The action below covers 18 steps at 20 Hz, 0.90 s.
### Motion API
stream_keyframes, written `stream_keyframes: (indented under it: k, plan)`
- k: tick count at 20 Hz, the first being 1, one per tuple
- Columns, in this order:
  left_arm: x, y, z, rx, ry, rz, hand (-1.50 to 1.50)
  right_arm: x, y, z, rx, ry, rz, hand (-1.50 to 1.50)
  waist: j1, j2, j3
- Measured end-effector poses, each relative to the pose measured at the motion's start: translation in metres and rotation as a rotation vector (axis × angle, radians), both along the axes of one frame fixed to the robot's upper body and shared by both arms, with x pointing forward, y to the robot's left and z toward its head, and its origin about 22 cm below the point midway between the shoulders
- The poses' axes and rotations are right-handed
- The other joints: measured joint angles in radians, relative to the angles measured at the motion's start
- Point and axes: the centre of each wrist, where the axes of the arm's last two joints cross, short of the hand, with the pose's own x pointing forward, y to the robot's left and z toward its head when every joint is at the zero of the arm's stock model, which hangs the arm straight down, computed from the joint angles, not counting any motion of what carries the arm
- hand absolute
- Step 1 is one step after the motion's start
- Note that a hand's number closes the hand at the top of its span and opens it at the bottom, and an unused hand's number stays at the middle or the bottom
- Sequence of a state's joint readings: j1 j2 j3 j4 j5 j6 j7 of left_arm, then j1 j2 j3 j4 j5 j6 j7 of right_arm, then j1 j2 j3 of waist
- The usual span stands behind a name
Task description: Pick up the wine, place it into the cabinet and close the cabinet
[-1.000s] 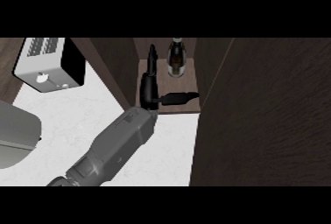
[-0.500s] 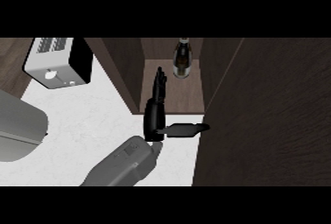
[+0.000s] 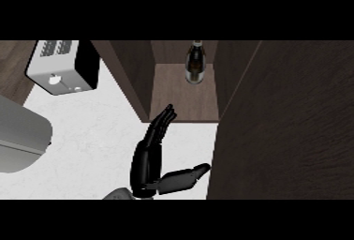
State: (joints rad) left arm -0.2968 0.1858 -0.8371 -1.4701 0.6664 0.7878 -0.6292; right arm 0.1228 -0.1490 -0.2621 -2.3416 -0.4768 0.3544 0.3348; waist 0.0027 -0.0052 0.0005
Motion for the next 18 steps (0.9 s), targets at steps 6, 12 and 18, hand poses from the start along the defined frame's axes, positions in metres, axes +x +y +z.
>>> stream_keyframes:
  k: [6,12,18]
  plan:
    - [-0.042,0.042,0.002,0.028,0.016,0.005,1.5,-0.003,-0.007,-0.003,-0.066,0.008,0.021,1.5,0.002,0.001,0.0]
    - [-0.066,0.076,0.002,0.079,0.026,-0.028,1.5,-0.006,-0.015,-0.001,-0.232,0.022,0.165,1.5,0.001,0.002,0.0]
    - [-0.07,0.123,0.009,0.116,0.022,-0.02,1.5,-0.01,-0.003,-0.014,-0.263,0.097,0.37,1.5,0.002,0.002,-0.001]
